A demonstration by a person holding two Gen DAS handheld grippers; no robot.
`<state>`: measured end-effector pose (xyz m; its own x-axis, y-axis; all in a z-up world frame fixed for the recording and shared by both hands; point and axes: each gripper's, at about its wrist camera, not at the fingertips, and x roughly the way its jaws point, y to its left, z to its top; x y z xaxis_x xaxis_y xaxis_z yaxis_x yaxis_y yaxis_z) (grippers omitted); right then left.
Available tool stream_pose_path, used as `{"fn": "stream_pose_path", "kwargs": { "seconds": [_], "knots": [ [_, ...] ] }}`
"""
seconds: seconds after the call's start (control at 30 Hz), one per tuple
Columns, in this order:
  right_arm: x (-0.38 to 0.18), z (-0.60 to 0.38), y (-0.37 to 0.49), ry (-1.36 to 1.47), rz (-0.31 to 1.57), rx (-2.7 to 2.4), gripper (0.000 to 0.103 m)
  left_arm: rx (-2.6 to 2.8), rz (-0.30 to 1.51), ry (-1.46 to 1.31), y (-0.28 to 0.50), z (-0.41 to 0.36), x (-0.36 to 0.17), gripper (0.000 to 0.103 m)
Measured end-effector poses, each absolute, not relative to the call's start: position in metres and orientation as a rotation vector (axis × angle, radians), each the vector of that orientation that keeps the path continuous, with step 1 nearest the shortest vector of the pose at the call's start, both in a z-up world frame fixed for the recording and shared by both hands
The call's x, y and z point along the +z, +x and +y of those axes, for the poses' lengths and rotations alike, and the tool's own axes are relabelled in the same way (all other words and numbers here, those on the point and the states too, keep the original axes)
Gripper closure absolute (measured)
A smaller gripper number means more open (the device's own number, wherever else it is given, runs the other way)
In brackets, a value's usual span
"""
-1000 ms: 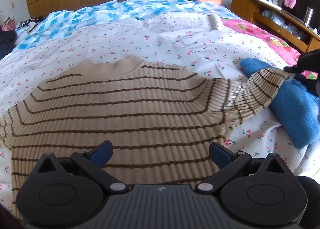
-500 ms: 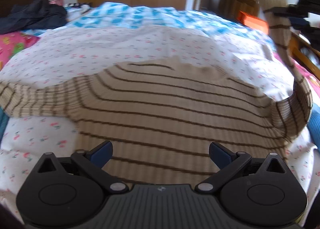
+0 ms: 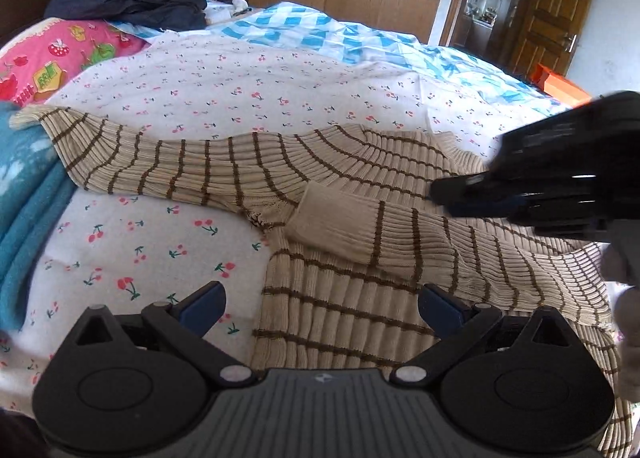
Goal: Fold small clothes
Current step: 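Fold the held sleeve across the sweater body with the right tool, then open the right tool and withdraw it from the folded sleeve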
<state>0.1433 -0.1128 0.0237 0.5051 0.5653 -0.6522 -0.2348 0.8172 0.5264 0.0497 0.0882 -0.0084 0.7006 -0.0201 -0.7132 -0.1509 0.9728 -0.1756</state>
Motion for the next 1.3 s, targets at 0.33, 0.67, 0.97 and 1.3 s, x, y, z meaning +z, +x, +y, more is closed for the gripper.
{"fn": "stream_pose_path", "kwargs": {
  "seconds": [0.33, 0.67, 0.97, 1.3],
  "knots": [
    [-0.012, -0.255, 0.144, 0.337, 0.953, -0.085, 0.083, 0.05, 0.815, -0.192, 0.051, 0.073, -0.015, 0.0],
    [0.014, -0.207, 0.131, 0.216, 0.887, 0.139, 0.079, 0.068, 0.82, -0.17, 0.048, 0.075, -0.012, 0.0],
    [0.014, -0.053, 0.127, -0.109, 0.867, 0.634, 0.06, 0.168, 0.764, -0.155, 0.019, 0.104, 0.002, 0.0],
    [-0.011, -0.003, 0.14, -0.301, 0.913, 0.648, 0.088, 0.172, 0.748, -0.197, 0.019, 0.118, 0.002, 0.0]
  ]
}}
